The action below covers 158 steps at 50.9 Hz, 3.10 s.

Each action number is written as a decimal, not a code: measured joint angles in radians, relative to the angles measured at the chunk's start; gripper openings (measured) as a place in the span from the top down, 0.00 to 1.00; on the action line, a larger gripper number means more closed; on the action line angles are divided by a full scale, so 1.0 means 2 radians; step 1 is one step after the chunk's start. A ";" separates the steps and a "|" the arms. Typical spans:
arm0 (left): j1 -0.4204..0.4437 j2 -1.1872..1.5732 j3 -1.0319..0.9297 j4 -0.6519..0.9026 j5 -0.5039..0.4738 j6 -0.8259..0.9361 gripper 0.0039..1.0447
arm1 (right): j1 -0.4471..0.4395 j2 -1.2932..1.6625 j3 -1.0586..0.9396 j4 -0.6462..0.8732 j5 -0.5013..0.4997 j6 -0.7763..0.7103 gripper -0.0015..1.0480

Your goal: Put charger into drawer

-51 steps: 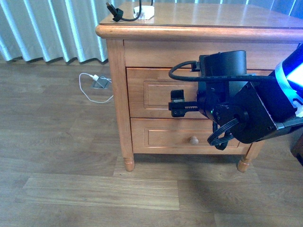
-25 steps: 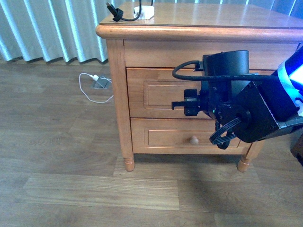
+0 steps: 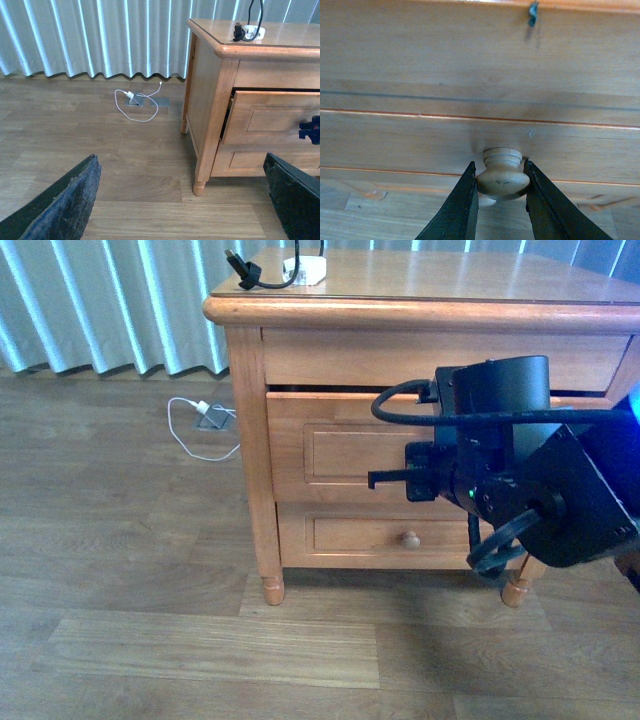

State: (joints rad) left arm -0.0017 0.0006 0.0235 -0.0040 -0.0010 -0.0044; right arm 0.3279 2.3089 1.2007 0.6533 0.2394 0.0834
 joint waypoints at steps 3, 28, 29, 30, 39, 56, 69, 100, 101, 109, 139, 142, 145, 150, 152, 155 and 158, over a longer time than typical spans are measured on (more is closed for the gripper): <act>0.000 0.000 0.000 0.000 0.000 0.000 0.06 | 0.001 -0.014 -0.025 0.002 -0.004 0.002 0.78; 0.000 0.000 0.000 0.000 0.000 0.000 0.06 | 0.002 -0.183 -0.260 -0.025 -0.080 -0.002 0.79; 0.000 0.000 0.000 0.000 0.000 0.000 0.06 | 0.002 -0.188 -0.268 -0.023 -0.081 -0.004 0.79; 0.000 0.000 0.000 0.000 0.000 0.000 0.06 | 0.002 -0.192 -0.276 -0.019 -0.081 -0.004 0.79; 0.000 0.000 0.000 0.000 0.000 0.000 0.06 | 0.003 -0.216 -0.316 -0.004 -0.089 -0.006 0.78; 0.000 0.000 0.000 0.000 0.000 0.000 0.06 | -0.022 -0.391 -0.382 -0.102 -0.105 0.028 0.19; 0.000 0.000 0.000 0.000 0.000 0.000 0.06 | -0.060 -0.658 -0.408 -0.265 -0.174 0.043 0.08; 0.000 0.000 0.000 0.000 0.000 0.000 0.06 | -0.263 -1.031 -0.457 -0.470 -0.354 0.009 0.08; 0.000 0.000 0.000 0.000 0.000 0.000 0.06 | -0.265 -1.031 -0.458 -0.470 -0.354 0.009 0.08; 0.000 0.000 0.000 0.000 0.000 0.000 0.06 | -0.267 -1.032 -0.459 -0.470 -0.356 0.009 0.08; 0.000 0.000 0.000 0.000 0.000 0.000 0.06 | -0.166 -1.109 -0.549 -0.338 -0.120 -0.040 0.19; 0.000 0.000 0.000 0.000 0.000 0.000 0.06 | -0.166 -1.109 -0.549 -0.338 -0.120 -0.039 0.07; 0.000 0.000 0.000 0.000 0.000 0.000 0.06 | -0.166 -1.109 -0.549 -0.338 -0.120 -0.040 0.08; 0.000 0.000 0.000 0.000 0.000 0.000 0.06 | -0.166 -1.109 -0.549 -0.338 -0.120 -0.040 0.08; 0.000 0.000 0.000 0.000 0.000 0.000 0.06 | -0.166 -1.109 -0.549 -0.338 -0.120 -0.040 0.08; 0.000 0.000 0.000 0.000 0.000 0.000 0.06 | -0.166 -1.109 -0.549 -0.338 -0.120 -0.040 0.08; 0.000 0.000 0.000 0.000 0.000 0.000 0.06 | -0.166 -1.109 -0.549 -0.338 -0.120 -0.040 0.08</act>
State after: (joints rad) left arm -0.0017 0.0006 0.0235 -0.0040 -0.0002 -0.0044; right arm -0.0036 0.0902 0.1028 -0.0231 -0.0010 0.0040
